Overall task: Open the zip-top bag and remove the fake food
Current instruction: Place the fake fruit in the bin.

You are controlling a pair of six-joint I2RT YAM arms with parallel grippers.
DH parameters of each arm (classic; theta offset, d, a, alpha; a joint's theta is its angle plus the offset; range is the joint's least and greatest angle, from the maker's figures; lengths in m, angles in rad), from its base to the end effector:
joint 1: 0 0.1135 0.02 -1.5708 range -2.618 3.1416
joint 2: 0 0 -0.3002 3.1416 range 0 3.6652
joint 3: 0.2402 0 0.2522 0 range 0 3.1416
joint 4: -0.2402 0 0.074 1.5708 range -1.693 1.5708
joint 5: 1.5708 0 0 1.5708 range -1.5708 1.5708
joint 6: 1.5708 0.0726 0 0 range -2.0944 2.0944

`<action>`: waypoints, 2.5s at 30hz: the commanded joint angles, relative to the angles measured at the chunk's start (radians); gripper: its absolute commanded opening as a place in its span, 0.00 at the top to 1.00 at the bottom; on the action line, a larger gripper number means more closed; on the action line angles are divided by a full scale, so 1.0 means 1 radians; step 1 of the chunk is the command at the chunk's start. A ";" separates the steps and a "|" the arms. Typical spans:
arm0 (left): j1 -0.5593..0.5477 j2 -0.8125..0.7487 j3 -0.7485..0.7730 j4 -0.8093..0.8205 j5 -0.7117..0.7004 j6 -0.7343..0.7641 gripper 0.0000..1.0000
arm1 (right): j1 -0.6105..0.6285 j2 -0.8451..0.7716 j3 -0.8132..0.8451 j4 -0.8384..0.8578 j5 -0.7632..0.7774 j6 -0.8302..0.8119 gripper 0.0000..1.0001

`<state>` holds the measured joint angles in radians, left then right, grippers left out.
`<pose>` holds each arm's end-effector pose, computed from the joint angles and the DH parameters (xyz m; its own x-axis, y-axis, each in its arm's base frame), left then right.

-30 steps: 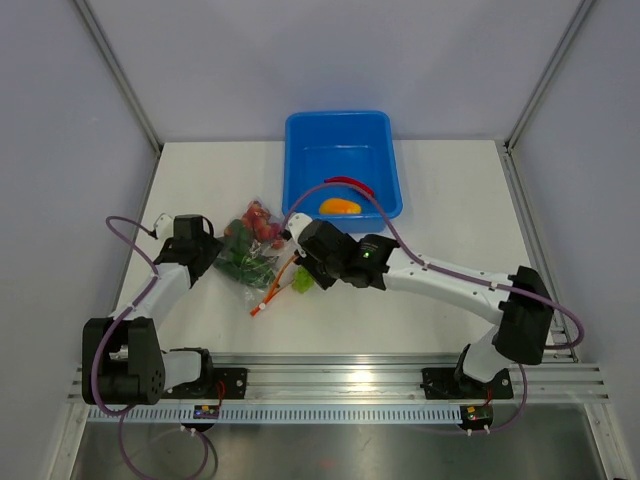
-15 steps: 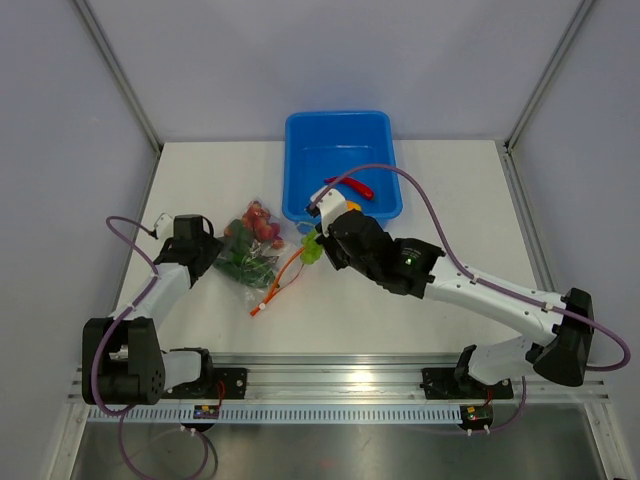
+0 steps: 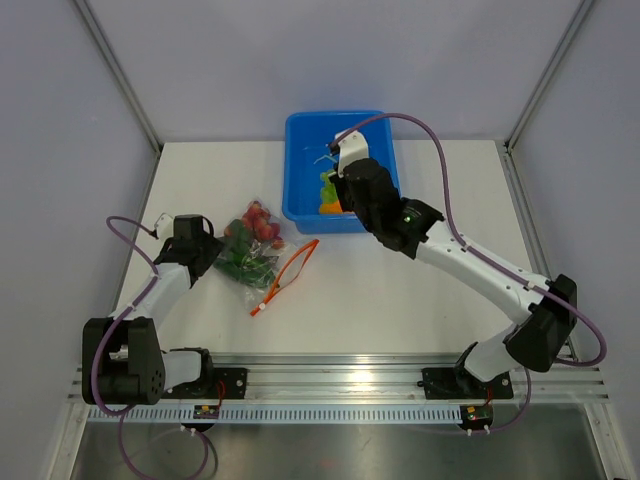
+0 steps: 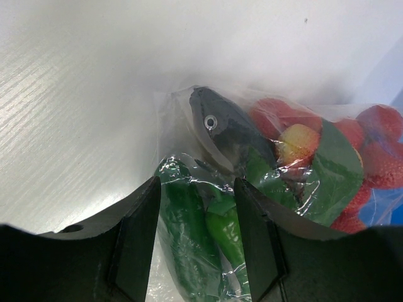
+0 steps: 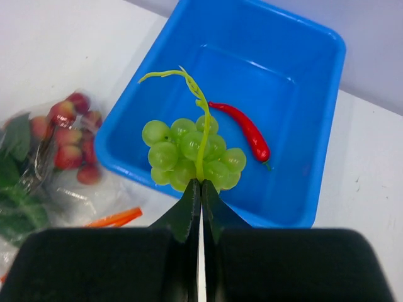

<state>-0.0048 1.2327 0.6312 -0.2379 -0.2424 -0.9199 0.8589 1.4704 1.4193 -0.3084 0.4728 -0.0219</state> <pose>0.2529 0.0162 0.2000 -0.3271 -0.7707 -0.5468 -0.6864 0.5915 -0.4231 0.2650 0.2566 0.4108 -0.2211 -0.2861 -0.9323 -0.4005 0.8983 -0.1807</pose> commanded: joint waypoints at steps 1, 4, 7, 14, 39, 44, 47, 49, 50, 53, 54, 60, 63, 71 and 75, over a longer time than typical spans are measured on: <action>0.003 0.004 0.019 0.034 0.005 0.015 0.47 | -0.043 0.051 0.092 0.080 0.027 -0.015 1.00; 0.005 0.004 0.019 0.031 0.003 0.012 0.47 | -0.075 0.108 0.112 0.126 0.041 -0.024 1.00; 0.003 -0.004 0.019 0.023 -0.006 0.010 0.47 | -0.095 0.148 0.154 0.132 0.055 -0.018 1.00; 0.005 -0.009 0.018 0.022 -0.009 0.009 0.47 | -0.155 0.284 0.198 0.127 0.027 0.016 1.00; 0.003 -0.010 0.018 0.018 -0.006 0.010 0.47 | -0.311 0.407 0.193 0.058 -0.014 0.119 0.82; 0.003 -0.010 0.018 0.018 -0.006 0.010 0.47 | -0.311 0.383 0.187 0.058 -0.025 0.126 0.64; 0.003 -0.015 0.016 0.017 -0.005 0.009 0.47 | -0.311 0.363 0.176 0.060 -0.039 0.137 0.55; 0.005 -0.015 0.016 0.018 -0.005 0.010 0.47 | -0.311 0.344 0.170 0.060 -0.046 0.146 0.37; 0.003 -0.018 0.016 0.018 -0.003 0.010 0.47 | -0.311 0.338 0.161 0.060 -0.068 0.154 0.35; 0.003 -0.021 0.012 0.018 -0.001 0.010 0.47 | -0.311 0.312 0.150 0.034 -0.109 0.180 0.31; 0.005 -0.021 0.010 0.018 -0.001 0.009 0.47 | -0.311 0.295 0.150 0.022 -0.124 0.191 0.31; 0.005 -0.033 0.024 0.000 0.031 0.006 0.47 | -0.304 0.158 0.052 -0.018 -0.333 0.333 0.29; 0.005 -0.059 0.003 0.017 0.061 -0.005 0.47 | -0.285 0.064 -0.081 0.070 -0.407 0.414 0.23; 0.003 -0.108 -0.002 -0.006 0.031 -0.019 0.44 | -0.066 -0.030 -0.315 0.290 -0.366 0.591 0.15; 0.003 -0.118 0.007 -0.027 -0.001 -0.019 0.34 | 0.031 0.014 -0.350 0.359 -0.356 0.620 0.13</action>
<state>-0.0048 1.1400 0.6296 -0.2550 -0.2073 -0.9298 0.8478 1.4715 1.0863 -0.0975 0.1078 0.5339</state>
